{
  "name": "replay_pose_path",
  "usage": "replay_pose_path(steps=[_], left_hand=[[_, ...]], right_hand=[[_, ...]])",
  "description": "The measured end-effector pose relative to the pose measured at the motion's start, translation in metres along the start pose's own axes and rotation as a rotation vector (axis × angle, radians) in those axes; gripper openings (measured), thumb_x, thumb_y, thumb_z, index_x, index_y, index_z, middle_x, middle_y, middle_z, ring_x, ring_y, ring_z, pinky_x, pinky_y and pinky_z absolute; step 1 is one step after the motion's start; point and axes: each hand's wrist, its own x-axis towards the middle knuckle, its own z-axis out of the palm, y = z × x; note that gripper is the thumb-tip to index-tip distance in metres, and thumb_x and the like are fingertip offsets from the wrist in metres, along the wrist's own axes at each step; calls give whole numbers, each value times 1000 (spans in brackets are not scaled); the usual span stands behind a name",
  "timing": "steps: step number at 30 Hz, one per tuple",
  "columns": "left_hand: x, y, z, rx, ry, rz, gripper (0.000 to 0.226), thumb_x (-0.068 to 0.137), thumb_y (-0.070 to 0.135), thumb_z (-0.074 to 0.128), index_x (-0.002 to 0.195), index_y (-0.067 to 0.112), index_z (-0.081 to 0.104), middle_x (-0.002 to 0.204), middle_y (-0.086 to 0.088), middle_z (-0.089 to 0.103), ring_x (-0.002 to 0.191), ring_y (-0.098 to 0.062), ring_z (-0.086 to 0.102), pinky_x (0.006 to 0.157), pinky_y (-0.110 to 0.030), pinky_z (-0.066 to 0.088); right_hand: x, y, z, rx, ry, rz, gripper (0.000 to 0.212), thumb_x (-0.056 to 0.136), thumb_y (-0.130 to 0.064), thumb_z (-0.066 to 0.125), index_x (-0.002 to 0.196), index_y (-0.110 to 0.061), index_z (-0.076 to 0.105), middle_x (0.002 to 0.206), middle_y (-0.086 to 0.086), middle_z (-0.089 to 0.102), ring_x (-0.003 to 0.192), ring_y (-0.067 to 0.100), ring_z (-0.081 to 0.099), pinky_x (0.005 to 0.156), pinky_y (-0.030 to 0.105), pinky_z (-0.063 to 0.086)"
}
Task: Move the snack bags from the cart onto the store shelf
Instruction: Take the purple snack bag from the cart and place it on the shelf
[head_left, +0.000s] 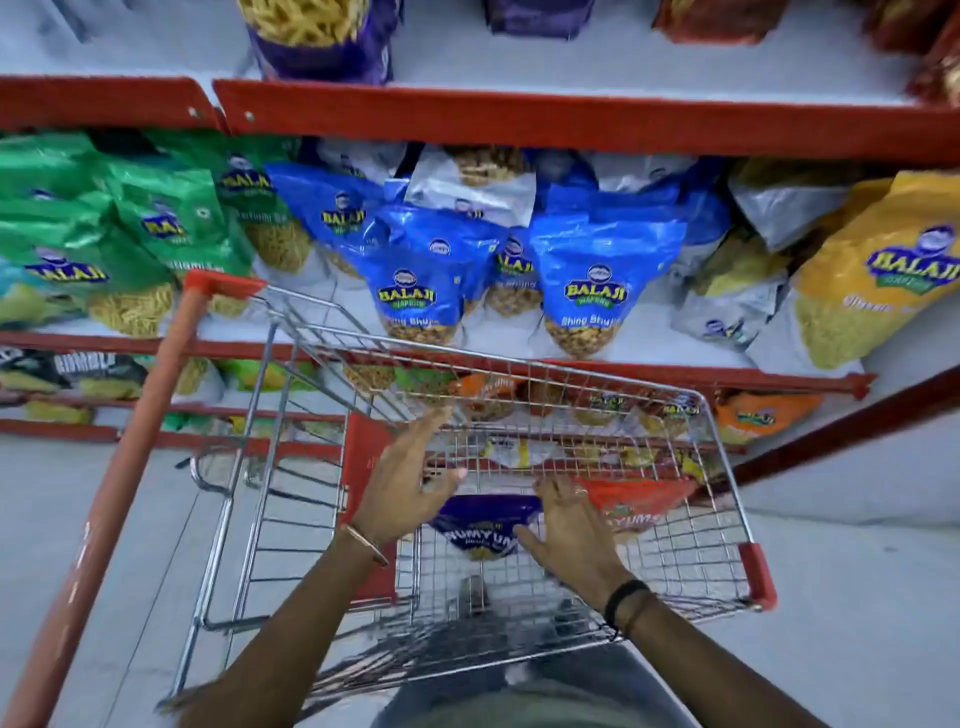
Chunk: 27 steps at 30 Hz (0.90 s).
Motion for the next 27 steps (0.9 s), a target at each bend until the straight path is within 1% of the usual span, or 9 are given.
replay_pose_path(steps=[3, 5, 8, 11, 15, 17, 19, 23, 27], left_hand=[[-4, -42, 21, -6, -204, -174, 85, 71, 60, 59, 140, 34, 17, 152, 1, 28, 136, -14, 31, 111, -42, 35], [-10, -66, 39, -143, -274, -329, 81, 72, 39, 71, 138, 31, 25, 149, 1, 32, 134, -18, 34, 108, -40, 37], [-14, -87, 58, -316, -218, -415, 60, 74, 9, 72, 124, 27, 44, 134, -1, 49, 126, -20, 45, 94, -24, 43], [-14, -100, 73, -381, -231, -490, 42, 76, 6, 69, 115, 17, 57, 114, -1, 60, 110, -19, 55, 78, -5, 45], [-10, -113, 88, -310, -245, -572, 28, 76, 15, 70, 101, 3, 67, 89, -7, 73, 84, -19, 65, 79, -35, 54], [-9, -111, 89, -370, -179, -634, 25, 74, 9, 71, 94, -5, 68, 71, 1, 72, 67, -9, 63, 63, -16, 52], [-10, -105, 84, -367, -108, -652, 19, 73, 9, 72, 88, -2, 71, 73, -5, 69, 62, -6, 61, 55, -6, 45], [-16, -88, 63, -445, -7, -591, 21, 71, 6, 72, 75, 26, 74, 65, 8, 73, 69, -15, 66, 82, -42, 54], [-12, -47, 27, -528, 131, -499, 27, 73, 3, 68, 71, 30, 72, 70, 9, 74, 73, -19, 68, 79, -44, 55]], right_hand=[[16, 7, 18, -140, 23, 7, 57, 82, -36, 61, 128, -10, 41, 125, 16, 47, 99, 33, 55, 82, 43, 50], [28, 10, 25, -210, 7, -4, 49, 82, -25, 62, 125, -11, 45, 128, 15, 48, 107, 34, 52, 88, 45, 44], [45, 13, 36, -321, -37, -41, 37, 82, -10, 55, 119, -12, 49, 124, 10, 55, 111, 30, 48, 91, 41, 38], [56, 18, 43, -350, -57, -37, 29, 85, -6, 52, 113, -12, 54, 116, 9, 63, 111, 29, 50, 92, 40, 37], [64, 24, 46, -321, -2, -29, 22, 87, -4, 48, 101, -13, 61, 103, 9, 69, 105, 28, 54, 90, 38, 37], [65, 23, 45, -346, -9, -23, 19, 86, -4, 50, 96, -13, 63, 96, 8, 71, 101, 28, 55, 91, 39, 37], [63, 21, 40, -366, -17, -31, 18, 86, -7, 51, 95, -13, 65, 92, 7, 71, 99, 28, 55, 93, 39, 36], [54, 21, 13, -177, 79, -77, 13, 86, -23, 60, 95, -18, 68, 92, 2, 71, 94, 23, 56, 88, 35, 29], [40, 18, -42, 198, 62, -102, 9, 78, -25, 72, 80, -17, 68, 78, -1, 67, 80, 19, 58, 82, 32, 40]])
